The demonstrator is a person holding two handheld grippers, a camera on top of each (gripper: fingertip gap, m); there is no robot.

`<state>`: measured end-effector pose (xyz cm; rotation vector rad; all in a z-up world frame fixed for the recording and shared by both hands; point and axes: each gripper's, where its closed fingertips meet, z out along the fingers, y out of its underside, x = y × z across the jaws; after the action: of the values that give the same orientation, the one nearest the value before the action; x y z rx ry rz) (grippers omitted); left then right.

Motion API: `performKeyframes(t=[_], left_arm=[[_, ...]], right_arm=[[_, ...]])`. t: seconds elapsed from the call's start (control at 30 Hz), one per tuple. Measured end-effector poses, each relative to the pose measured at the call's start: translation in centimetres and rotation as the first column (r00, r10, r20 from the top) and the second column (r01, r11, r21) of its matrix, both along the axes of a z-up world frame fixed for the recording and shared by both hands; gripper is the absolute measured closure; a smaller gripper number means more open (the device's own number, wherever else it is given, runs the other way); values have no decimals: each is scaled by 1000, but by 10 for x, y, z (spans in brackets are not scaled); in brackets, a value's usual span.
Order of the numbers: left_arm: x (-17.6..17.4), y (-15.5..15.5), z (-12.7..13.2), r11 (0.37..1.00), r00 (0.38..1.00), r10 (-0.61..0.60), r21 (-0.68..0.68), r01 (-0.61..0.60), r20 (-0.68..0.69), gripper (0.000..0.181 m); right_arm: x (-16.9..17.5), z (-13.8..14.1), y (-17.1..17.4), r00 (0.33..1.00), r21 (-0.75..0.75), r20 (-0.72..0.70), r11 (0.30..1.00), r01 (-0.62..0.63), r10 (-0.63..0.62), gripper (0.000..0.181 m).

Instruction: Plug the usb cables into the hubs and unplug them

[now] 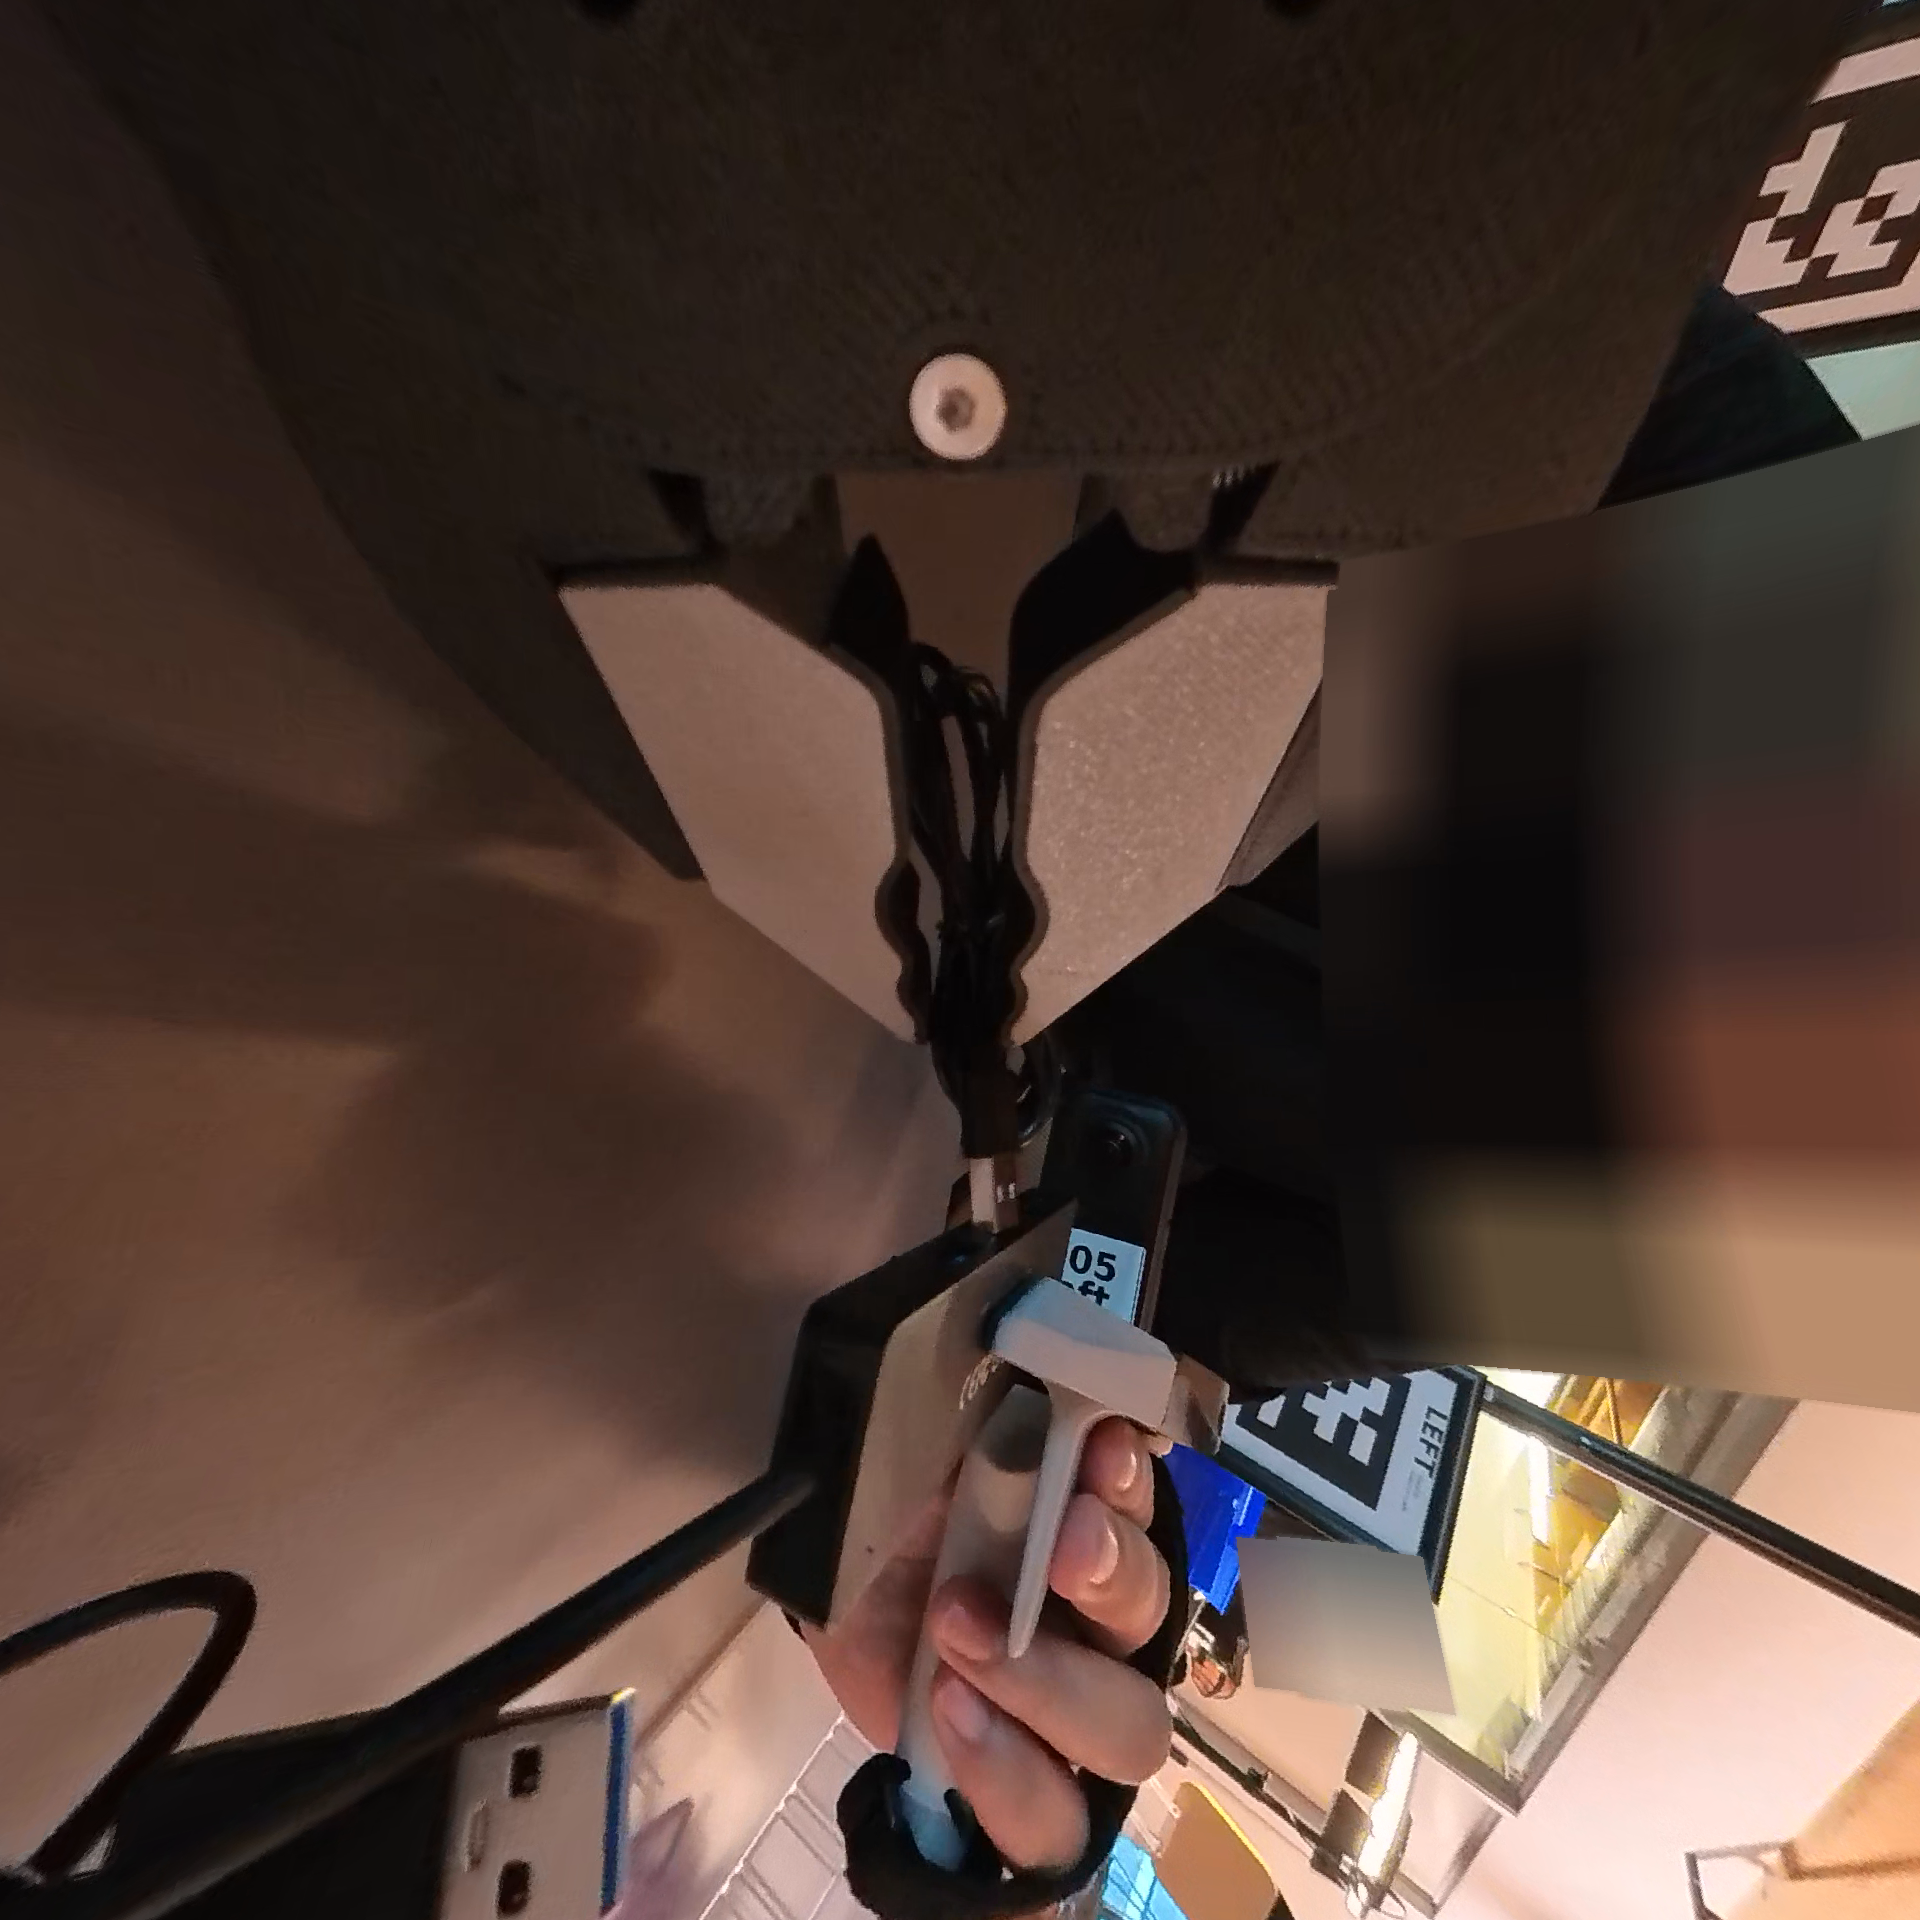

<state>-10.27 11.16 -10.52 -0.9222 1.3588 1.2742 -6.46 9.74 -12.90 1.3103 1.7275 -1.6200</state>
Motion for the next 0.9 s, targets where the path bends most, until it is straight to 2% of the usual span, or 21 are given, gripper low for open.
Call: performKeyframes(t=[0.27, 0.4, 0.63, 0.8, 0.9], left_arm=[[0, 0, -14, 1000, 995, 17, -17, -18, -103, 172], [1, 0, -15, 1000, 994, 15, -22, -18, -104, 172], [2, 0, -18, 999, 998, 15, -44, -18, -63, 173], [-5, 2, -19, 994, 996, 79, -68, -81, -35, 173], [-3, 2, -22, 994, 996, 77, -70, -81, -54, 173]], right_arm=[[1, -15, 2, 999, 95, 36, 995, 6, -9, 173], [-1, -14, 4, 999, 87, 37, 996, 22, -26, 174], [-2, -15, 2, 1000, 168, -21, 986, 11, -8, 174], [-7, -16, 5, 999, 178, -30, 983, 42, -37, 174], [-6, -18, 5, 999, 205, -36, 978, 30, -23, 174]])
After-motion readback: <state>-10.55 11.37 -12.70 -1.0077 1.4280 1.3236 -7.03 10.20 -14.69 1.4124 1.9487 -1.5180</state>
